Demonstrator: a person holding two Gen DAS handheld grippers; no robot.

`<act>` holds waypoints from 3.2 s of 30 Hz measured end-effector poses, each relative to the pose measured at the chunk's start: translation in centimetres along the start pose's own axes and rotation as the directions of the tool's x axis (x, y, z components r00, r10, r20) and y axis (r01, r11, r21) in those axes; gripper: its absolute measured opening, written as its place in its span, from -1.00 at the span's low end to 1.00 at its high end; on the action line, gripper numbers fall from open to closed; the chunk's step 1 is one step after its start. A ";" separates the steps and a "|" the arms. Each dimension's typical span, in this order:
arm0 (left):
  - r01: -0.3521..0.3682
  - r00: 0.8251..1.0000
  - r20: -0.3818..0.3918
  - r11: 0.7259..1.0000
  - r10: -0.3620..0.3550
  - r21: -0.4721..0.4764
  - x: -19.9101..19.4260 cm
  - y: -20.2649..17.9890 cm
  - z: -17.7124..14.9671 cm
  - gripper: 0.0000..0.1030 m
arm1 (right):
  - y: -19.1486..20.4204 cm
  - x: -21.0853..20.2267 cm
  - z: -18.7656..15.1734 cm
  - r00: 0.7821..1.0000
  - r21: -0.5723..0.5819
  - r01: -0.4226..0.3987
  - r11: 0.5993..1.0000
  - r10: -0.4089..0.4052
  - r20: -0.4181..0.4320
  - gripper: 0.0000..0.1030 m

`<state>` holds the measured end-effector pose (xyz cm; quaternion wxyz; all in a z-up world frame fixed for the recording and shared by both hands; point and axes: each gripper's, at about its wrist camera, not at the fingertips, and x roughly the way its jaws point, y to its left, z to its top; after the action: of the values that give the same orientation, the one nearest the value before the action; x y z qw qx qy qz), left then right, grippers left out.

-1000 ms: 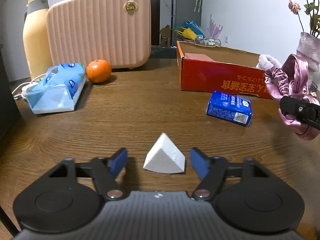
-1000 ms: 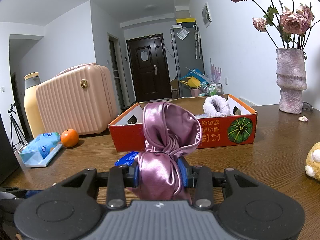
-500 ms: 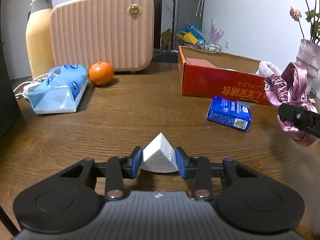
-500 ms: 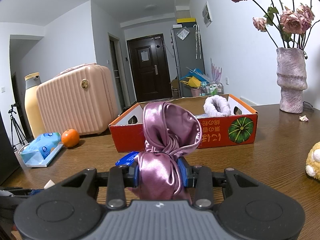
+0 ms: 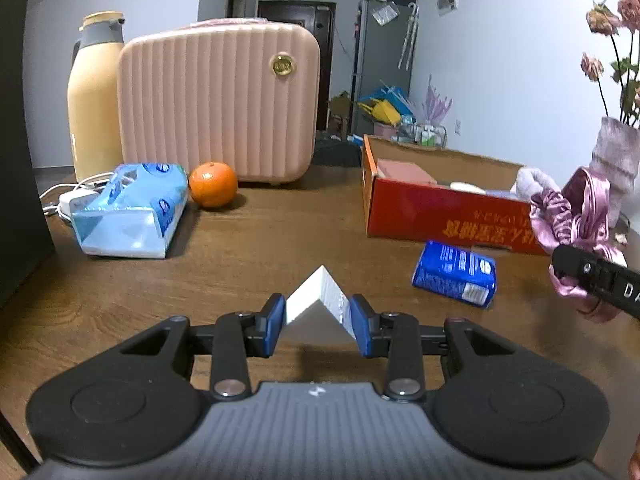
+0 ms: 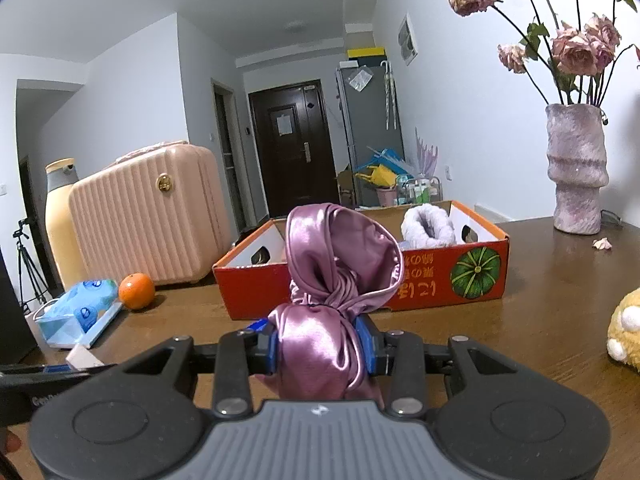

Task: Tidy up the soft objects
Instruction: 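Carry the white sponge and pink scrunchie in both tools over the box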

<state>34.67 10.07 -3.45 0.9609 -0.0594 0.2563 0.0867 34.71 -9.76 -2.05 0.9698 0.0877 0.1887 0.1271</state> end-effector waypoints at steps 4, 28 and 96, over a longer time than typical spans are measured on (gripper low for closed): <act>0.002 1.000 0.029 1.000 -0.002 -0.014 -0.1 -0.2 0.6 -0.28 | 0.0 0.1 0.2 1.000 -0.001 0.006 1.000 -0.006 0.019 -0.29; 0.030 0.990 0.139 0.997 -0.021 -0.069 2.2 -3.6 4.1 -0.28 | -1.4 2.5 2.0 0.990 0.000 0.066 0.998 -0.065 0.122 -0.29; 0.028 0.986 0.165 0.998 -0.018 -0.059 17.0 -11.8 12.1 -0.26 | -5.5 17.1 6.8 0.980 -0.054 0.176 0.983 -0.170 0.101 -0.25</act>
<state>57.35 2.80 -0.72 0.9774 -0.0845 0.1728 0.0880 53.89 -11.09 -2.92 0.9874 0.0465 0.1445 0.0439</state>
